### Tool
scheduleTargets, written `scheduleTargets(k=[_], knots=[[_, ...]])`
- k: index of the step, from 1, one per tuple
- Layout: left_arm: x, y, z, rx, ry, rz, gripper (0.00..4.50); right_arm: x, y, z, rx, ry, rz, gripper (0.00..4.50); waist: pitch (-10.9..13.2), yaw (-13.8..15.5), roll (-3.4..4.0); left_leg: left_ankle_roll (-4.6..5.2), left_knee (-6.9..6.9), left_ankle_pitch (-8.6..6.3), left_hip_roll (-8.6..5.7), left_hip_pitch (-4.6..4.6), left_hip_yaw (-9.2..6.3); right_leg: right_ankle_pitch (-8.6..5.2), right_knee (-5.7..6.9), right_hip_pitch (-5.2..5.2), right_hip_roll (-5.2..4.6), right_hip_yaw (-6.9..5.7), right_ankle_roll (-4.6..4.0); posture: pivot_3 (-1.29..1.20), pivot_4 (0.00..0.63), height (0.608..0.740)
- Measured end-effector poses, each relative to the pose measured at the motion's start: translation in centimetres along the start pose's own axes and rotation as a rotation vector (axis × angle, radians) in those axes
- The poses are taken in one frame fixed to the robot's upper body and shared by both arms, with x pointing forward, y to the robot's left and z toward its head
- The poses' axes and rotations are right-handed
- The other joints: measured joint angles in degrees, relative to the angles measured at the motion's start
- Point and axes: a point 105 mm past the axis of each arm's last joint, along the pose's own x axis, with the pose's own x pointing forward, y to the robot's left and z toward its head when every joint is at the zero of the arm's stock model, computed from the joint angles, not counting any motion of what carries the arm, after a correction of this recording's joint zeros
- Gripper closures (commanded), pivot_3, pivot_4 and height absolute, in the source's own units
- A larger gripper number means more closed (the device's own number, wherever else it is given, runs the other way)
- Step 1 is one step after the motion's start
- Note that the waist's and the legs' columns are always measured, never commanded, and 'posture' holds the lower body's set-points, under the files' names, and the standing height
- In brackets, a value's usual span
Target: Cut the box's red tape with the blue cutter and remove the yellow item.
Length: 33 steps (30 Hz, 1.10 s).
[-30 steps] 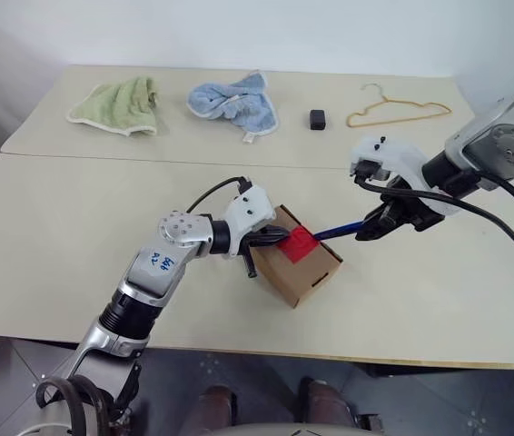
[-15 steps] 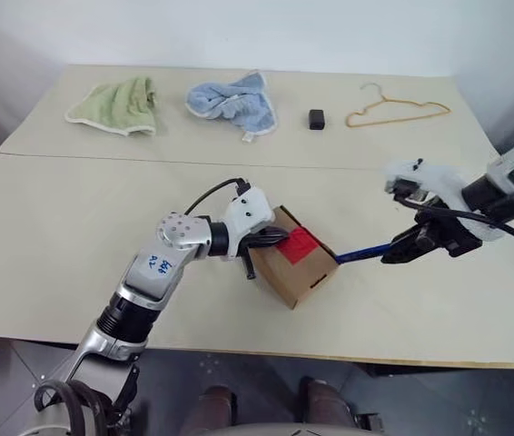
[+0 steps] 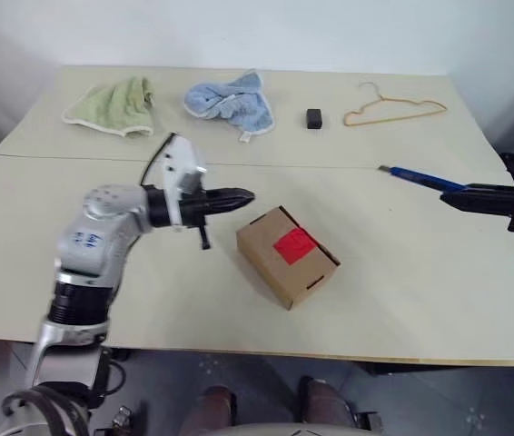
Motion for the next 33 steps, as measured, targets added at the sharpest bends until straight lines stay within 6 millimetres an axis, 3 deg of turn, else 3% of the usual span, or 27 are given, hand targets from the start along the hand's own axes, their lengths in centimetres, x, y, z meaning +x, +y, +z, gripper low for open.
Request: scheduleTargets(k=[4,8,13,17,20,23,25,30,33], knots=[[-4.1,-0.2,-3.0,-0.075,0.1,0.06,4.5,-0.5,-4.9,-5.7,-0.017,-0.039,-0.265,4.33,0.01,-0.89,0.14,0.0,0.02,0.0,-0.01,0.04,0.1,0.0,0.04,0.0,-0.01,0.04,0.01,0.0,0.15,0.74],[-5.5,-1.2,-5.8,-0.149,0.116,0.111,4.5,0.3,-7.0,-8.4,-0.111,-0.084,-0.423,4.33,0.01,-1.32,0.15,-0.11,0.04,0.08,0.04,0.12,0.09,0.04,0.1,0.04,-0.01,0.06,0.07,0.0,0.15,0.74],[-4.9,-3.0,-7.9,-0.199,0.104,0.159,4.5,2.1,-6.8,-12.1,-0.034,-0.065,-0.418,2.7,0.01,-1.21,0.17,-0.11,0.05,0.1,0.05,0.16,0.06,0.07,0.1,0.1,-0.01,0.07,0.01,0.0,0.15,0.74],[-5.0,-3.8,-8.5,-0.208,0.134,0.195,4.5,1.7,-5.7,-12.3,-0.075,-0.043,-0.354,1.34,-0.02,-0.96,0.24,-0.11,0.04,0.09,0.03,0.14,0.03,0.08,0.05,0.11,-0.01,0.07,0.0,0.0,0.15,0.74],[-4.7,-4.2,-8.9,-0.224,0.166,0.202,4.5,1.0,-4.1,-10.1,-0.059,-0.097,-0.248,1.34,0.01,-1.07,0.36,-0.1,0.05,0.09,0.04,0.16,0.05,0.09,0.07,0.12,-0.01,0.1,0.01,0.0,0.15,0.74],[-4.1,-4.6,-9.2,-0.221,0.207,0.199,4.5,1.0,-1.8,-6.7,-0.121,-0.127,-0.122,2.01,-0.01,-1.15,0.42,-0.1,0.02,0.1,0.07,0.21,0.04,0.09,0.08,0.14,0.0,0.09,0.0,0.0,0.15,0.74],[-3.3,-4.9,-9.8,-0.255,0.225,0.206,4.5,2.4,0.0,-6.1,-0.193,-0.102,-0.054,2.73,-0.04,-1.23,0.38,-0.1,0.01,0.1,0.08,0.25,0.04,0.08,0.09,0.17,0.02,0.09,0.0,0.0,0.15,0.74],[-0.8,-6.2,-11.0,-0.338,0.233,0.192,4.5,8.6,3.8,-9.4,-0.301,-0.013,0.054,4.47,-0.06,-1.06,0.33,-0.11,0.03,0.1,0.04,0.17,0.03,0.08,0.14,0.06,0.01,0.12,0.0,0.0,0.15,0.74],[0.5,-6.2,-10.7,-0.344,0.2,0.213,4.5,12.0,6.2,-9.9,-0.356,-0.054,0.077,4.47,-0.07,-0.98,0.33,-0.12,0.06,0.11,0.02,0.16,0.0,0.09,0.13,0.06,0.0,0.13,-0.01,0.0,0.15,0.74]])
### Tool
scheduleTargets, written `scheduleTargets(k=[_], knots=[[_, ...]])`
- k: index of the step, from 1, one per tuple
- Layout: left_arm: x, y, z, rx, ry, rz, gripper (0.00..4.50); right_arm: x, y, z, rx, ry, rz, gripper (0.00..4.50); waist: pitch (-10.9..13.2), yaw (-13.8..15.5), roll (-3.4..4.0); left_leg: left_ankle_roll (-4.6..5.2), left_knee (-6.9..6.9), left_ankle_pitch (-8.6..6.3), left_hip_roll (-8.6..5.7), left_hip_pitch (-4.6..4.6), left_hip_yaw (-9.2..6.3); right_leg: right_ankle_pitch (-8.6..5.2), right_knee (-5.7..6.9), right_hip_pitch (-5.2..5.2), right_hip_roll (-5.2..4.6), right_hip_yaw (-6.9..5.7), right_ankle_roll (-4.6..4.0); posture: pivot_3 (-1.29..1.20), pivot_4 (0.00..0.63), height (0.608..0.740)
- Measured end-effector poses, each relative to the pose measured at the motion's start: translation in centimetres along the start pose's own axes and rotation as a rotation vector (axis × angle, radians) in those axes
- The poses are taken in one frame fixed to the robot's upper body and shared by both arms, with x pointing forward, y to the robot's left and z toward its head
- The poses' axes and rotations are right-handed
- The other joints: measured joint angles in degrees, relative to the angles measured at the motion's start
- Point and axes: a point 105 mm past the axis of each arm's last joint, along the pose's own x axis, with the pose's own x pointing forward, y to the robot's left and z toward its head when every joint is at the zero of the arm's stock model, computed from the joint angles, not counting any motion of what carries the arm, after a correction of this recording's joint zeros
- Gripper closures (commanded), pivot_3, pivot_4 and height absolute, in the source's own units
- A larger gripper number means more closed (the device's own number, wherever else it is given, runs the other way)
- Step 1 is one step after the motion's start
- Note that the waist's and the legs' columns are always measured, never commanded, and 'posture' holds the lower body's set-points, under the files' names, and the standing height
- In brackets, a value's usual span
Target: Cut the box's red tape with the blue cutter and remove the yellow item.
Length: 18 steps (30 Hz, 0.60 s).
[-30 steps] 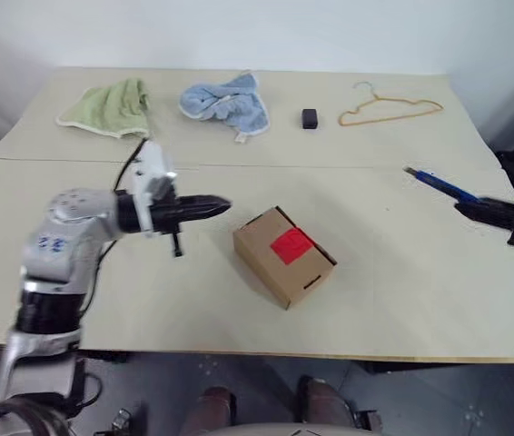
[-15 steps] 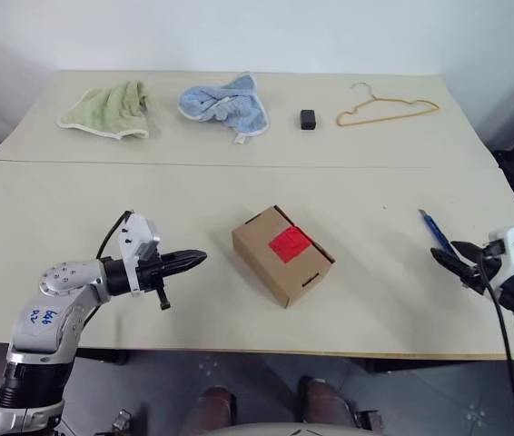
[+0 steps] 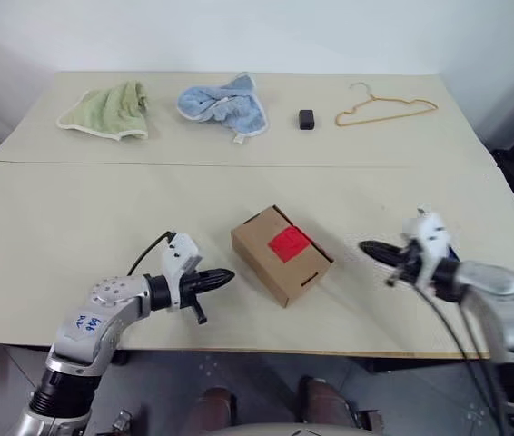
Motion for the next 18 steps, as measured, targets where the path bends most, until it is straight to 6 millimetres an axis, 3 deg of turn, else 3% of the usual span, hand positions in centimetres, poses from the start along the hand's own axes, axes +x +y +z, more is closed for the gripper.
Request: scheduleTargets(k=[5,13,18], knots=[[1.5,-0.9,0.9,0.029,-0.02,-0.023,4.5,2.9,3.6,0.4,0.011,-0.018,0.108,4.47,0.0,0.01,0.0,-0.01,-0.01,0.01,-0.01,-0.01,-0.02,0.0,-0.02,0.0,0.0,-0.01,0.0,0.0,0.15,0.74],[0.9,1.1,1.2,0.06,0.006,0.067,4.5,3.3,7.1,1.0,0.042,0.056,0.239,4.47,0.0,-0.08,0.0,-0.01,-0.04,0.0,-0.01,0.0,-0.03,0.0,-0.03,0.0,0.0,-0.02,-0.01,0.0,0.15,0.74],[0.2,1.3,0.0,0.036,0.061,0.069,4.5,3.1,9.3,0.1,0.073,0.094,0.275,4.47,0.0,-0.09,0.0,0.0,-0.05,0.0,-0.02,0.0,-0.03,-0.01,-0.03,-0.01,0.0,0.0,-0.02,0.0,0.15,0.74]])
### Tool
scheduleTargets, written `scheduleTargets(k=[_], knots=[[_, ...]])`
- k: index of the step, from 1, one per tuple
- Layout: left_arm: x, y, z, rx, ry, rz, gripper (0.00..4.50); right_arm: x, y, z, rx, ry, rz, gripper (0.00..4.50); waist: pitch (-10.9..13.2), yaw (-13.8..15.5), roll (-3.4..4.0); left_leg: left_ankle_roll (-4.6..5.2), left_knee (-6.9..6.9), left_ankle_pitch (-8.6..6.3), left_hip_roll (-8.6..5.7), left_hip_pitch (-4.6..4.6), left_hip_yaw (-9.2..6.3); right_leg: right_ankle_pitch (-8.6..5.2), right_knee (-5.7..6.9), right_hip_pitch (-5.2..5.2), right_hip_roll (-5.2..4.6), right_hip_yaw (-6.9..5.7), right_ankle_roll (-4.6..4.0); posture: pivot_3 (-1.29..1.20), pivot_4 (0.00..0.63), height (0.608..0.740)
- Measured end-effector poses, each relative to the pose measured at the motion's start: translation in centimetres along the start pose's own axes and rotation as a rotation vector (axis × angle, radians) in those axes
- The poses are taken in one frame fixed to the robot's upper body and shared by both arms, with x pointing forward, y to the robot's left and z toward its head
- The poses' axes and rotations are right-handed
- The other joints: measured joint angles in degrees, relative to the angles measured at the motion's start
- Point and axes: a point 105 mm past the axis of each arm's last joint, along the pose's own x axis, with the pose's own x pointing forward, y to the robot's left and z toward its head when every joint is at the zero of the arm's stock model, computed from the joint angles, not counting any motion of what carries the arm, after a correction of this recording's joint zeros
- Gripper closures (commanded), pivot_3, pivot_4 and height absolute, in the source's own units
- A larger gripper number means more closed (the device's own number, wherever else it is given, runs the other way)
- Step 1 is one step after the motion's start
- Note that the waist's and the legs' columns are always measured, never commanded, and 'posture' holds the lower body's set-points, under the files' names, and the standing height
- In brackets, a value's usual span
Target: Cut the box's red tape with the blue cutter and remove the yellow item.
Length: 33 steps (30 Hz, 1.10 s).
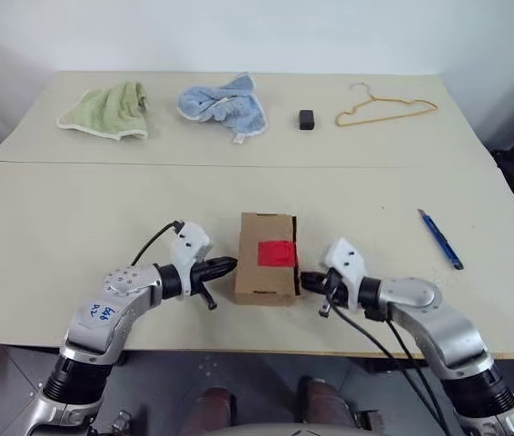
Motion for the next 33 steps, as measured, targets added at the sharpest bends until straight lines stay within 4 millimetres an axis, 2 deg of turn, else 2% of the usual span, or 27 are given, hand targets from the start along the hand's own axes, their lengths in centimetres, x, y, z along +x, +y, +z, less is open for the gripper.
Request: scheduleTargets(k=[6,9,11,12,15,17,20,23,27,33], knots=[[-1.1,0.0,-0.7,0.022,0.063,-0.032,4.5,-1.2,-0.2,-0.3,0.005,0.029,-0.028,4.47,0.0,0.14,-0.01,0.01,0.0,0.0,0.01,-0.03,-0.01,0.0,-0.01,0.0,0.0,-0.01,-0.01,0.0,0.15,0.74],[-2.6,0.7,0.1,0.051,0.08,-0.069,4.5,-3.9,-2.1,0.0,0.111,0.045,-0.105,3.94,0.01,0.3,-0.01,0.01,0.01,-0.01,0.02,-0.07,-0.02,0.0,0.0,-0.03,0.0,-0.02,-0.03,0.0,0.15,0.74],[-3.7,0.7,1.9,0.079,0.038,-0.144,4.5,-5.3,-2.8,1.4,0.166,0.01,-0.135,3.33,0.01,0.28,-0.01,0.01,0.0,-0.01,0.05,-0.06,-0.04,-0.02,0.0,-0.04,0.01,-0.06,-0.06,0.0,0.15,0.74],[-4.1,0.3,3.8,0.111,-0.007,-0.209,4.5,-5.7,-3.1,2.6,0.189,-0.017,-0.141,3.01,0.01,0.27,-0.01,0.0,0.01,0.0,0.05,-0.08,-0.04,-0.02,0.01,-0.04,0.01,-0.06,-0.07,0.0,0.15,0.74],[-4.4,-0.8,7.7,0.197,-0.107,-0.324,4.5,-5.7,-3.0,4.8,0.205,-0.059,-0.134,1.93,0.0,0.2,0.0,0.01,-0.03,0.0,0.03,-0.03,-0.05,-0.01,-0.01,-0.01,0.01,-0.06,-0.07,0.0,0.15,0.74],[-4.0,-1.2,8.5,0.211,-0.13,-0.345,4.5,-5.4,-2.9,4.9,0.228,-0.046,-0.136,1.36,0.01,0.18,0.0,0.03,-0.05,-0.01,0.01,-0.05,-0.05,-0.01,-0.01,-0.02,0.01,-0.05,-0.07,0.0,0.15,0.74],[-1.5,-2.0,8.7,0.218,-0.133,-0.368,4.5,-3.8,-2.7,5.8,0.256,-0.043,-0.146,0.36,0.01,0.04,-0.01,0.04,-0.02,-0.02,-0.02,-0.07,-0.03,0.0,0.01,-0.04,0.0,-0.03,-0.05,0.0,0.15,0.74],[0.4,-2.2,7.6,0.247,-0.074,-0.356,4.5,-2.9,-2.5,5.5,0.265,0.017,-0.156,0.36,0.01,-0.08,-0.01,0.04,-0.05,-0.01,-0.02,-0.1,-0.02,0.0,0.0,-0.1,0.0,-0.04,-0.05,0.0,0.15,0.74],[2.3,-0.9,6.5,0.305,-0.02,-0.26,4.5,-1.9,-2.5,5.9,0.299,0.009,-0.17,0.36,0.01,-0.1,-0.01,0.04,-0.03,0.0,-0.02,-0.1,0.0,0.0,0.01,-0.1,0.0,-0.04,-0.05,0.0,0.15,0.74],[2.1,-0.9,6.3,0.341,-0.004,-0.274,4.5,-2.0,-2.8,5.8,0.3,0.026,-0.195,0.36,0.0,-0.12,0.0,0.05,-0.04,0.0,-0.02,-0.09,-0.01,0.0,0.02,-0.09,0.0,-0.04,-0.05,0.0,0.15,0.74]])
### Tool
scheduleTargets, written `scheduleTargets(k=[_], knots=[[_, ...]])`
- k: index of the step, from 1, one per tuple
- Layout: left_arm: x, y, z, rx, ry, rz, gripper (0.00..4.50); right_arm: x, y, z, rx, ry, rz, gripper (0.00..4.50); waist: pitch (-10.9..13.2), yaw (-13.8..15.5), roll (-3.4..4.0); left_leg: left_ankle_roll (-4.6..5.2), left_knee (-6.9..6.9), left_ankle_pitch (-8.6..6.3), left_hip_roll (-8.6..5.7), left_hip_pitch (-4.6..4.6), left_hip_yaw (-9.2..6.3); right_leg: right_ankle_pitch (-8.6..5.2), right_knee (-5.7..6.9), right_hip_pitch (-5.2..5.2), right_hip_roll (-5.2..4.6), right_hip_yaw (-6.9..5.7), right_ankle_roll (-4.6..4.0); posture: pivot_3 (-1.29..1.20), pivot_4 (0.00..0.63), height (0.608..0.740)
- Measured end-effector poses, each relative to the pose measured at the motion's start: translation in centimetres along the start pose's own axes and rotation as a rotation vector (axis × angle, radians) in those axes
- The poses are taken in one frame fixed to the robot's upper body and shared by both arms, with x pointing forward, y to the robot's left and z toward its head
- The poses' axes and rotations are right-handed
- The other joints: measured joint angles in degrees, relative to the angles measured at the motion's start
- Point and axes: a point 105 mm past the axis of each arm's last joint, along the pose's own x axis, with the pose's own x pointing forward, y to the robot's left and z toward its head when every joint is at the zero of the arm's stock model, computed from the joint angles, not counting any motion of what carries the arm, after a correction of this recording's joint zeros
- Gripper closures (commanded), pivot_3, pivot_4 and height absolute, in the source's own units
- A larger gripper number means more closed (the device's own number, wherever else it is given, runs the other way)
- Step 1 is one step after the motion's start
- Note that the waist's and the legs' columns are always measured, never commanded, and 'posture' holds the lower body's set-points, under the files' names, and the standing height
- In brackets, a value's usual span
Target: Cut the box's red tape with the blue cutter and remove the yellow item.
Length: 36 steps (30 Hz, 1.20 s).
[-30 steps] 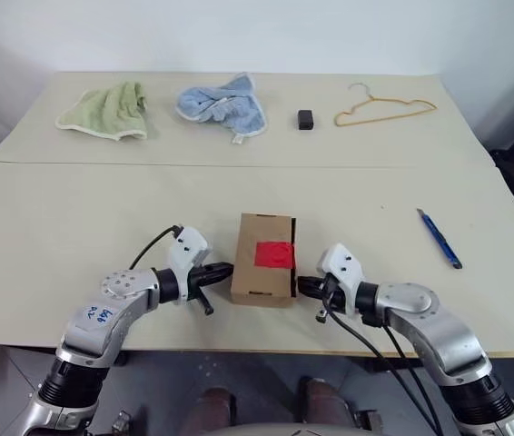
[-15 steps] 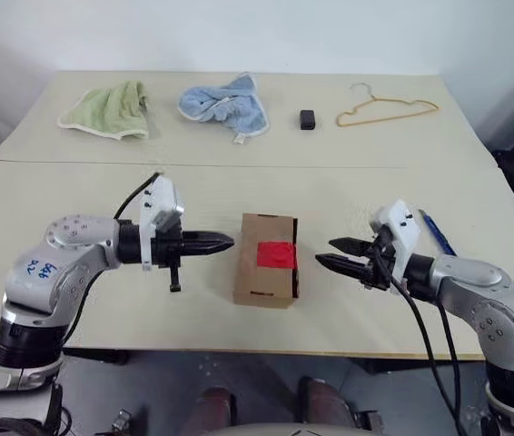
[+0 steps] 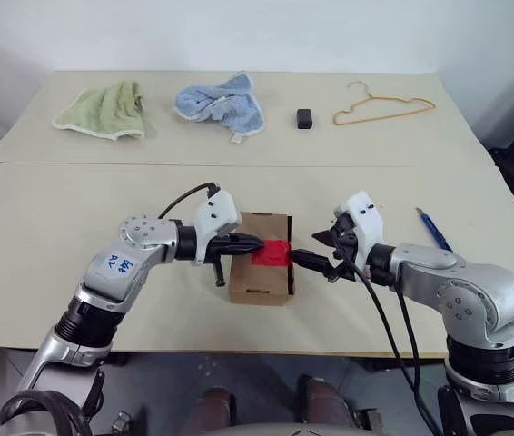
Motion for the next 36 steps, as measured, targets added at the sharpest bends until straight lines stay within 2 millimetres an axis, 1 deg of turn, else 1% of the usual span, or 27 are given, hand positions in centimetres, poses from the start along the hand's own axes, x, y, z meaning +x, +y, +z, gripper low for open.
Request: scheduleTargets(k=[2,5,13,17,20,30,36], knots=[[-0.1,-0.2,-0.3,0.003,0.002,-0.007,4.5,-0.1,-0.4,-0.6,0.009,0.019,-0.016,0.36,0.0,0.01,0.0,0.0,0.0,0.0,0.0,0.01,0.0,0.0,0.0,0.01,0.0,0.0,0.0,0.0,0.15,0.74],[-0.1,-0.4,-0.4,0.015,-0.001,-0.013,4.5,-0.2,-0.5,-0.7,0.011,0.032,-0.031,0.36,-0.02,0.04,-0.01,0.0,0.01,0.0,0.0,0.06,0.0,0.0,0.01,0.06,0.0,0.0,0.0,0.0,0.15,0.74],[0.0,-1.1,-0.7,0.038,-0.002,-0.024,4.5,-0.5,-0.8,-0.9,-0.002,0.066,-0.068,0.36,-0.24,0.16,-0.07,0.02,0.0,-0.01,0.0,0.12,-0.02,0.0,0.0,0.14,0.0,0.0,0.0,0.0,0.15,0.74],[0.0,-1.2,-0.9,0.036,0.0,-0.027,4.5,-0.4,-0.7,-0.7,-0.04,0.095,-0.098,0.36,-0.42,0.18,-0.07,0.02,0.0,-0.01,0.0,0.14,-0.03,0.0,0.0,0.15,0.0,0.0,-0.01,0.0,0.15,0.74],[0.0,-1.4,-1.0,0.034,0.001,-0.032,4.5,-0.4,-1.1,-0.8,-0.049,0.108,-0.137,0.36,-0.52,0.23,-0.1,0.02,0.0,-0.01,0.0,0.17,-0.03,0.0,0.0,0.2,0.0,0.0,-0.01,0.0,0.15,0.74],[-0.1,-1.9,-1.1,0.039,0.001,-0.036,4.5,-0.1,-3.1,-2.0,-0.035,0.161,-0.293,0.36,-0.54,0.22,-0.1,0.04,-0.06,-0.02,-0.01,0.16,-0.03,-0.01,-0.03,0.16,0.0,0.01,-0.01,0.0,0.15,0.74],[-0.2,-2.0,-1.2,0.039,0.005,-0.036,4.5,-0.2,-3.3,-3.0,-0.034,0.182,-0.297,0.36,-0.54,0.15,-0.1,0.04,-0.11,-0.02,0.0,0.16,-0.02,-0.01,-0.06,0.16,0.0,0.01,-0.02,0.0,0.15,0.74]])
